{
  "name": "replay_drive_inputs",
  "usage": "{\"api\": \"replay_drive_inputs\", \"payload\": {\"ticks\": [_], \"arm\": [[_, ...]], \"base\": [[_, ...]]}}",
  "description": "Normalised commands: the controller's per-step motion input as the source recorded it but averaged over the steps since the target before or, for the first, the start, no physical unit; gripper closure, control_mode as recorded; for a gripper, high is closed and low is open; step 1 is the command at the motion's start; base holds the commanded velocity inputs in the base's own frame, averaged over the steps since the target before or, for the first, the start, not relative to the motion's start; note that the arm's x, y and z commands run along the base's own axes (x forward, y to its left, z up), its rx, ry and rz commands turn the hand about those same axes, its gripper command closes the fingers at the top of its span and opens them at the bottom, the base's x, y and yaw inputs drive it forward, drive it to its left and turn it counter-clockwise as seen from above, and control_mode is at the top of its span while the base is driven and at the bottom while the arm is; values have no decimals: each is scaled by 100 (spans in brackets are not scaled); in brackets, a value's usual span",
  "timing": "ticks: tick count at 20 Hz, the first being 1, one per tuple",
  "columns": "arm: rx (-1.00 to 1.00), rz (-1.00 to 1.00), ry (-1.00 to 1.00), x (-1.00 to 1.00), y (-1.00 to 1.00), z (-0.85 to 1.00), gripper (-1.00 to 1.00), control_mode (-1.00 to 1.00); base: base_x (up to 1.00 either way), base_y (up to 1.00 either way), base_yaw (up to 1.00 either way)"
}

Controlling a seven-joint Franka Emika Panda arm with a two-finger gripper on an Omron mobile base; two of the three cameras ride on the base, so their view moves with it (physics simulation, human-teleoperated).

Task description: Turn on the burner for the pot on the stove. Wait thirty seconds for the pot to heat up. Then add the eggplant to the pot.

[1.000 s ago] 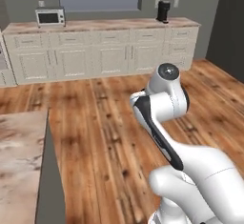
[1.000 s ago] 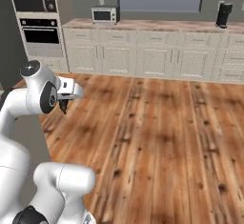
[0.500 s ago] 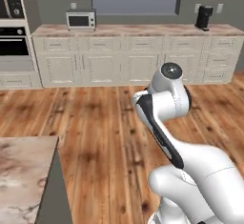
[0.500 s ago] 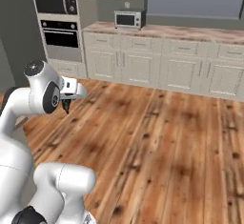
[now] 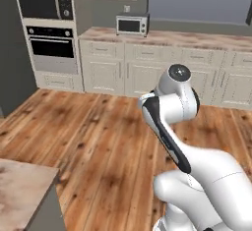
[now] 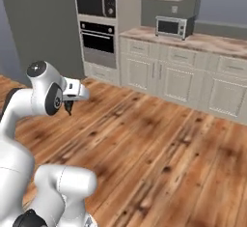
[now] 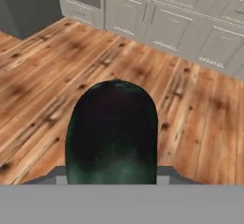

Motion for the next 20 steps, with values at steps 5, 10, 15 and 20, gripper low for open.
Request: {"api": "replay_drive_inputs", "payload": {"ticks": [5,10,15,20], "arm": [[0,0,0,0,0,0,100,100],[0,0,0,0,0,0,100,100],[0,0,0,0,0,0,100,100],[0,0,0,0,0,0,100,100]], "base": [[96,-46,54],[100,-21,63],[100,-8,65],[100,-6,60]]}}
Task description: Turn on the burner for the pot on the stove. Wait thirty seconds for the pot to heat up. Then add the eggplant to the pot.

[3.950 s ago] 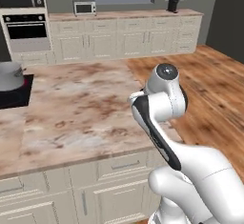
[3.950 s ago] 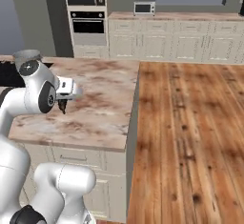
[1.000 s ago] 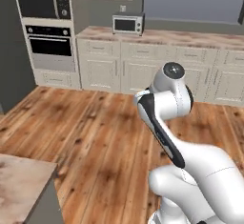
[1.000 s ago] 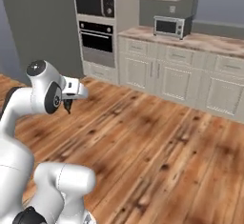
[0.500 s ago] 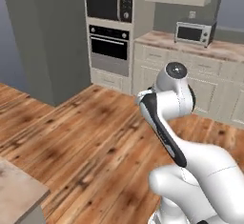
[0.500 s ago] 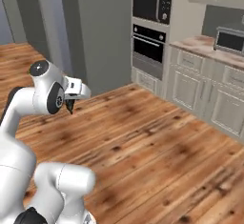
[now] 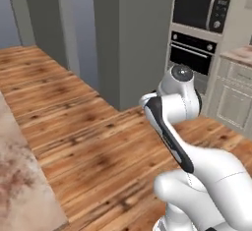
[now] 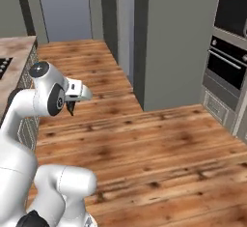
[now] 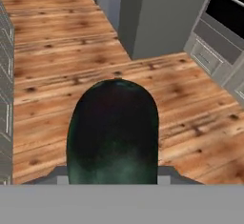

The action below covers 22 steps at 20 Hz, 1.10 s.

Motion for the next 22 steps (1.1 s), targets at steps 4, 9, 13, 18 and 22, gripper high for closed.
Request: {"api": "replay_drive_inputs", "payload": {"ticks": [4,9,13,18,22], "arm": [[0,0,0,0,0,0,100,100],[0,0,0,0,0,0,100,100],[0,0,0,0,0,0,100,100],[0,0,0,0,0,0,100,100],[0,0,0,0,0,0,100,100]], "base": [[100,-40,43],[100,-56,44],[100,-22,40],[100,-3,39],[100,-6,43]]}}
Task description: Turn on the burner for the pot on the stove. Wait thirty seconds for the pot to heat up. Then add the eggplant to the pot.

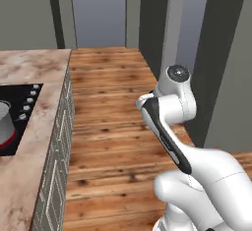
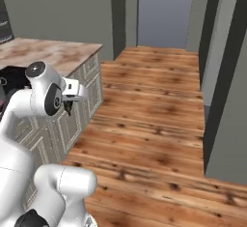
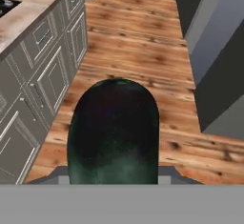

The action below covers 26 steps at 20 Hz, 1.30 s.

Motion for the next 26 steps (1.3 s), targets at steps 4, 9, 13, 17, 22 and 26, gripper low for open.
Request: {"api": "replay_drive_inputs", "payload": {"ticks": [4,9,13,17,22,26], "arm": [[0,0,0,0,0,0,100,100],[0,0,0,0,0,0,100,100],[0,0,0,0,0,0,100,100],[0,0,0,0,0,0,100,100],[0,0,0,0,0,0,100,100],[0,0,0,0,0,0,100,100]], "base": [[74,-38,57],[30,-29,66],[18,-26,70],[17,-41,65],[18,-54,61],[24,-67,55]]}}
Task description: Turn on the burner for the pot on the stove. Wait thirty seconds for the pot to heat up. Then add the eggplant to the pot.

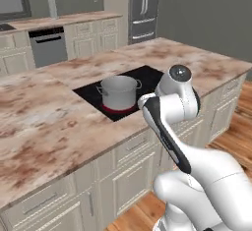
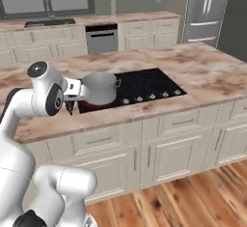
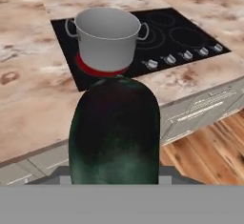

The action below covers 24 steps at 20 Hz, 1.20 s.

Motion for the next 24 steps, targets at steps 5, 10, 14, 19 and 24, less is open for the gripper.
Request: {"api": "replay_drive_inputs", "payload": {"ticks": [5,10,14,19,24], "arm": [[0,0,0,0,0,0,100,100],[0,0,0,0,0,0,100,100],[0,0,0,0,0,0,100,100],[0,0,0,0,0,0,100,100],[0,0,0,0,0,0,100,100]], "base": [[25,-68,54],[17,-69,52],[14,-82,42],[1,-26,7],[54,0,0]]}}
